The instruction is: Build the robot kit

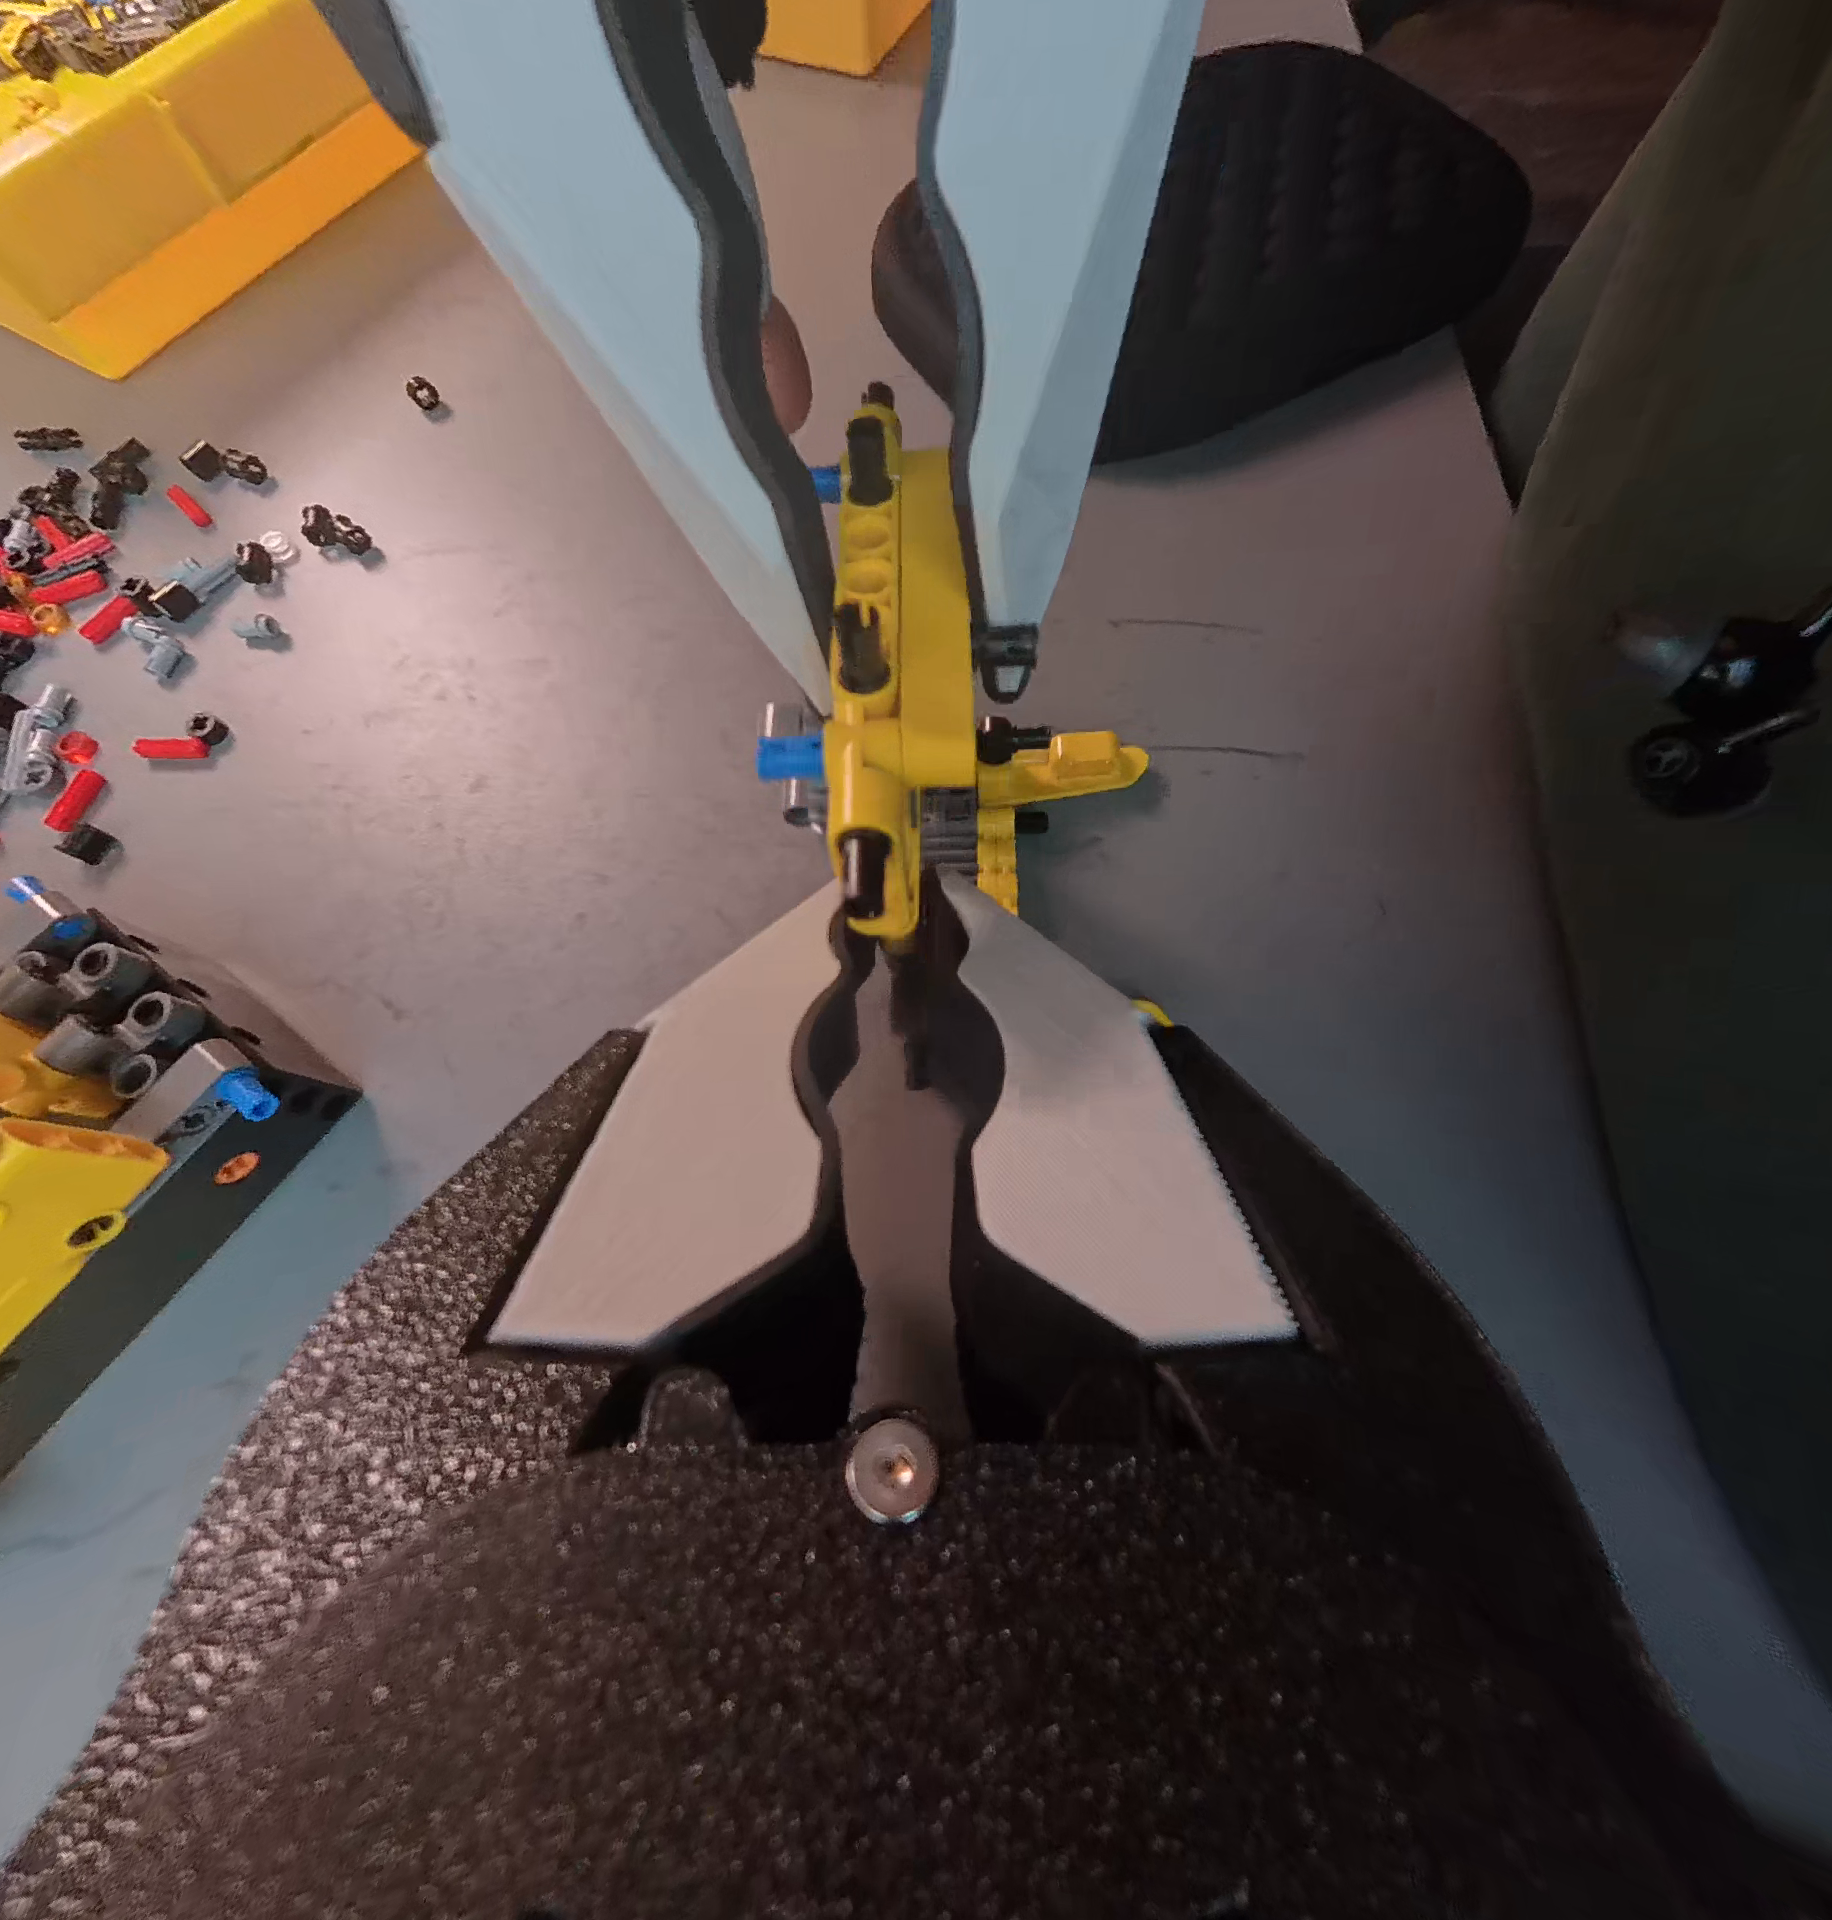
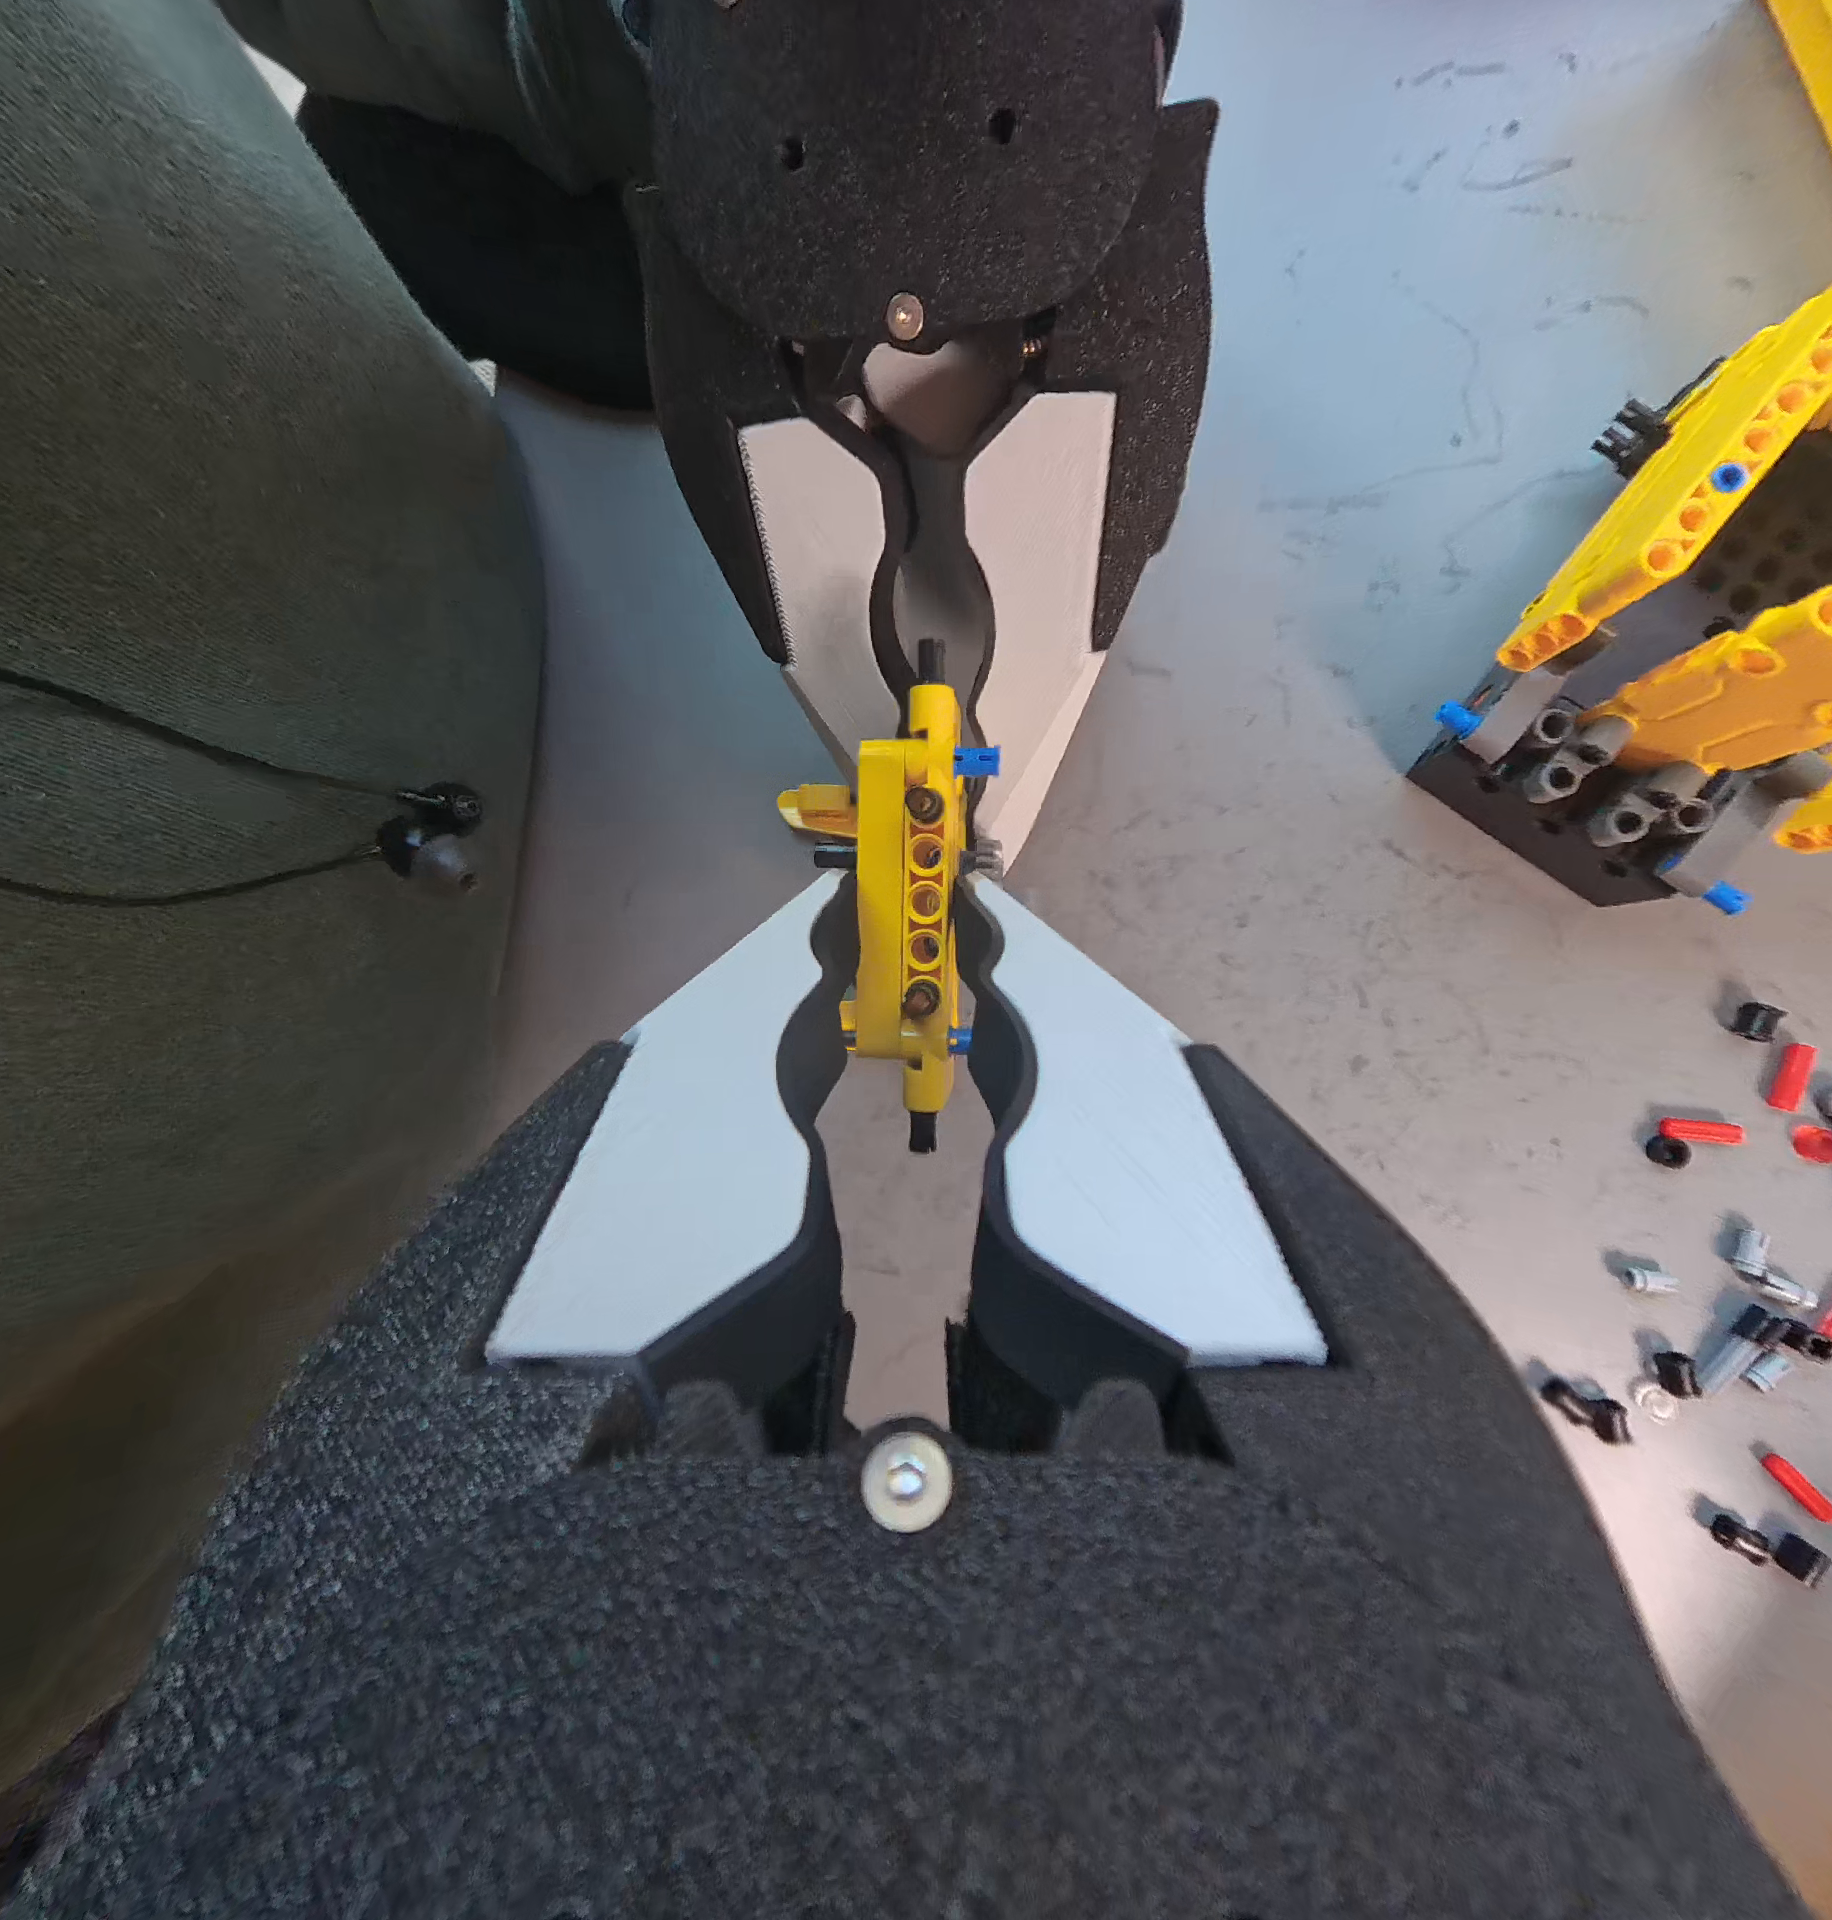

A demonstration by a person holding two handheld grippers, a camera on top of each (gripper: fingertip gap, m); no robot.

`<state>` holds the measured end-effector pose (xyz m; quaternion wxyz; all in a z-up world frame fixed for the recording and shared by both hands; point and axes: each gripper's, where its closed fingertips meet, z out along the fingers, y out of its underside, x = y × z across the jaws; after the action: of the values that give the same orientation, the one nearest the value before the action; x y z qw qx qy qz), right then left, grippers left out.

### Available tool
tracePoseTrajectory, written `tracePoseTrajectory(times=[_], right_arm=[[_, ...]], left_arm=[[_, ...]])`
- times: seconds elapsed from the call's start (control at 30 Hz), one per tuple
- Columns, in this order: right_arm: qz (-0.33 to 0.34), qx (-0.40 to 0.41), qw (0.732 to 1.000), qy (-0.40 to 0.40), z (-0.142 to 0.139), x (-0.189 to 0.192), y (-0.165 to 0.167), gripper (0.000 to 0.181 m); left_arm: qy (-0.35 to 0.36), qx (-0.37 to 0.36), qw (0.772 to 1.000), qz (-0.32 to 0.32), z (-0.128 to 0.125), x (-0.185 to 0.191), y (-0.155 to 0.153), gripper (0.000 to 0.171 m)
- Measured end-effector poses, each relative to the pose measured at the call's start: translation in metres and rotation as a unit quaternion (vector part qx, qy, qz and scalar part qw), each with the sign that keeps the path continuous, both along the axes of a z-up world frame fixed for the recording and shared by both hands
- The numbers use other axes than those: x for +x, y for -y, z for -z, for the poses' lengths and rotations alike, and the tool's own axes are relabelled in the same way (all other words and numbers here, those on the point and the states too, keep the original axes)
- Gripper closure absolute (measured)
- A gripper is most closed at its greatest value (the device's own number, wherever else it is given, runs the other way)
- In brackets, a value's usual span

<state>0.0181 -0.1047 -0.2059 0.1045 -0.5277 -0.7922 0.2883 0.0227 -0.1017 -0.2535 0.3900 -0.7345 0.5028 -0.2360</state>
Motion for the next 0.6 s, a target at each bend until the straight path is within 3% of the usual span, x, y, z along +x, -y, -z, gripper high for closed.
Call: tracePoseTrajectory(times=[0.1, 0.27, 0.47, 0.6], right_arm=[[-0.025, 0.038, 0.998, -0.038, -0.001, 0.005, 0.004, 0.165], [-0.01, 0.055, 0.997, -0.052, -0.002, 0.018, 0.007, 0.165], [-0.02, 0.147, 0.981, -0.127, -0.022, 0.021, 0.004, 0.165], [-0.029, 0.238, 0.953, -0.182, -0.026, 0.023, 0.001, 0.165]], left_arm=[[-0.026, 0.024, 0.999, 0.007, 0.005, -0.001, 0.003, 0.163], [-0.053, 0.046, 0.997, 0.019, 0.009, 0.004, 0.006, 0.164], [-0.096, 0.234, 0.967, -0.023, -0.027, -0.002, -0.01, 0.166], [-0.108, 0.309, 0.944, -0.042, -0.05, -0.005, -0.011, 0.166]])
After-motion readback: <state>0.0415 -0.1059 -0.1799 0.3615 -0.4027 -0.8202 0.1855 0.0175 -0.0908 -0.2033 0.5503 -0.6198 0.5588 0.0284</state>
